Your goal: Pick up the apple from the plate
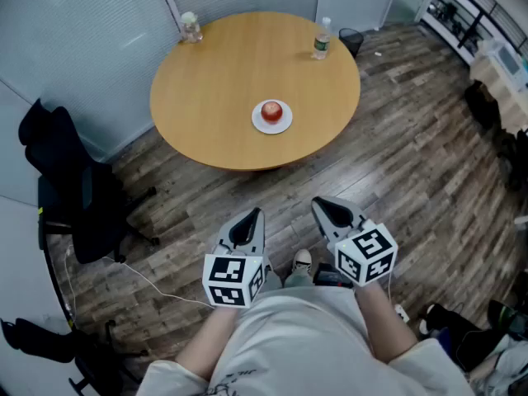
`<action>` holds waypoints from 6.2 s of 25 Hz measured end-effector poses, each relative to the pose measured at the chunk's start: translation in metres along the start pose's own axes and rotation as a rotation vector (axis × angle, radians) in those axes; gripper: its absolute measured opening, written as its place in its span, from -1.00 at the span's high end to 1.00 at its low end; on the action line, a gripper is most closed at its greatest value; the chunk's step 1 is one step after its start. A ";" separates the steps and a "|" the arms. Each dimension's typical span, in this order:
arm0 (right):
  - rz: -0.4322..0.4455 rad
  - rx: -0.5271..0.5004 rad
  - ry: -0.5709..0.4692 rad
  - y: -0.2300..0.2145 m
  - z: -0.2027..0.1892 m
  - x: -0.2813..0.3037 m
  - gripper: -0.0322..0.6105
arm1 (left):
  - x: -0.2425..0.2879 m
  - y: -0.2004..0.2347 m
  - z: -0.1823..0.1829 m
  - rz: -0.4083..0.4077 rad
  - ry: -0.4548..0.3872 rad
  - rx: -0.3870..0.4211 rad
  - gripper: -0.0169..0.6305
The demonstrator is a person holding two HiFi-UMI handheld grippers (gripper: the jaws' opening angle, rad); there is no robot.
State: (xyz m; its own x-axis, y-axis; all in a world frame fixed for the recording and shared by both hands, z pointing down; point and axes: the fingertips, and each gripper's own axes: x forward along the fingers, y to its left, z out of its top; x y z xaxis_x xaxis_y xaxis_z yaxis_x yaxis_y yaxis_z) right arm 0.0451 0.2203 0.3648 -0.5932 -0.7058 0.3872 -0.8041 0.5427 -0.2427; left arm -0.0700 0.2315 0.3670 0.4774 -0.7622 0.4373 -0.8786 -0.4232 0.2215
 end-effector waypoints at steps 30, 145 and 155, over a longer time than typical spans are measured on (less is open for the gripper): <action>-0.091 0.075 -0.007 0.007 0.000 0.041 0.80 | 0.003 0.048 0.019 -0.111 -0.036 0.024 0.94; -0.044 0.269 0.285 -0.224 -0.002 0.281 0.80 | 0.404 0.159 -0.021 -0.174 0.417 0.201 -0.18; -0.041 0.297 0.281 -0.230 -0.004 0.279 0.80 | 0.412 0.159 -0.022 -0.160 0.419 0.174 -0.19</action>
State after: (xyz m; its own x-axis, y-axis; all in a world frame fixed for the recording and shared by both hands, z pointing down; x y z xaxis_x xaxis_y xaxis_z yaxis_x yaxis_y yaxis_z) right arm 0.0649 -0.0995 0.5319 -0.5598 -0.5499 0.6199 -0.8276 0.3329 -0.4520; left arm -0.0129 -0.1388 0.6017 0.5270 -0.4330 0.7313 -0.7618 -0.6221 0.1806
